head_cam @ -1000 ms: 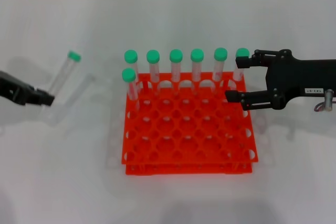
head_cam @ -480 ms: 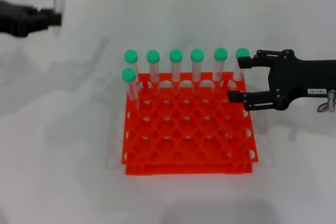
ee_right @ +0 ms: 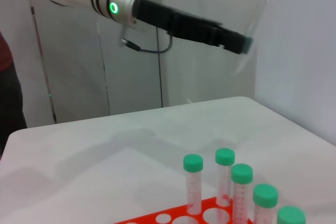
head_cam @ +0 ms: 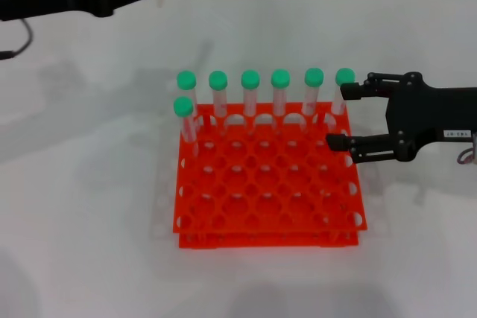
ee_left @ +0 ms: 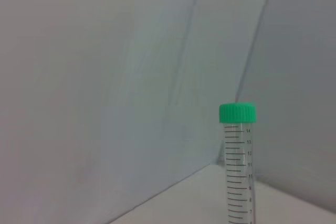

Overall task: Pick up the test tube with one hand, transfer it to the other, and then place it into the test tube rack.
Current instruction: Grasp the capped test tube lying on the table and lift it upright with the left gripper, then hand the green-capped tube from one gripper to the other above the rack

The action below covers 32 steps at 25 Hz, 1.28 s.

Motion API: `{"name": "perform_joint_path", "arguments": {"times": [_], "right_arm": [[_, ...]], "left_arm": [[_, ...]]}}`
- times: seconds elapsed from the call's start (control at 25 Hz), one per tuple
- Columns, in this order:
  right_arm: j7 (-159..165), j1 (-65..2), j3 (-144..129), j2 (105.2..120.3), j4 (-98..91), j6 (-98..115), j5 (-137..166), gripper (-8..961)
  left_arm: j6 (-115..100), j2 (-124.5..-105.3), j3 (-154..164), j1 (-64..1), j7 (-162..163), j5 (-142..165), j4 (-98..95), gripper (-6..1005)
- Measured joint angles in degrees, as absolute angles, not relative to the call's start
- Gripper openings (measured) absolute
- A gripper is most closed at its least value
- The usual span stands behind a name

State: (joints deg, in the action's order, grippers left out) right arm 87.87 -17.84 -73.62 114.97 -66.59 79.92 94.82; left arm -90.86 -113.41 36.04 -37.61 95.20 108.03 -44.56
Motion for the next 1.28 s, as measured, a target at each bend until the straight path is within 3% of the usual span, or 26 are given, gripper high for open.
{"name": "perform_joint_path", "arguments": {"times": [0.6,1.28], "right_arm": [[87.89,-15.89,-72.98,114.96,-68.61,81.76,94.57,826],[87.42,-14.56,-68.90,114.96,-69.50,84.31,91.45,826]], "left_arm": [[-91.32,-115.24,47.43,-42.35,94.50,108.17,-39.08,189],[-91.71,-114.70,51.05,-41.63,96.00,109.42,-39.24,190]]}}
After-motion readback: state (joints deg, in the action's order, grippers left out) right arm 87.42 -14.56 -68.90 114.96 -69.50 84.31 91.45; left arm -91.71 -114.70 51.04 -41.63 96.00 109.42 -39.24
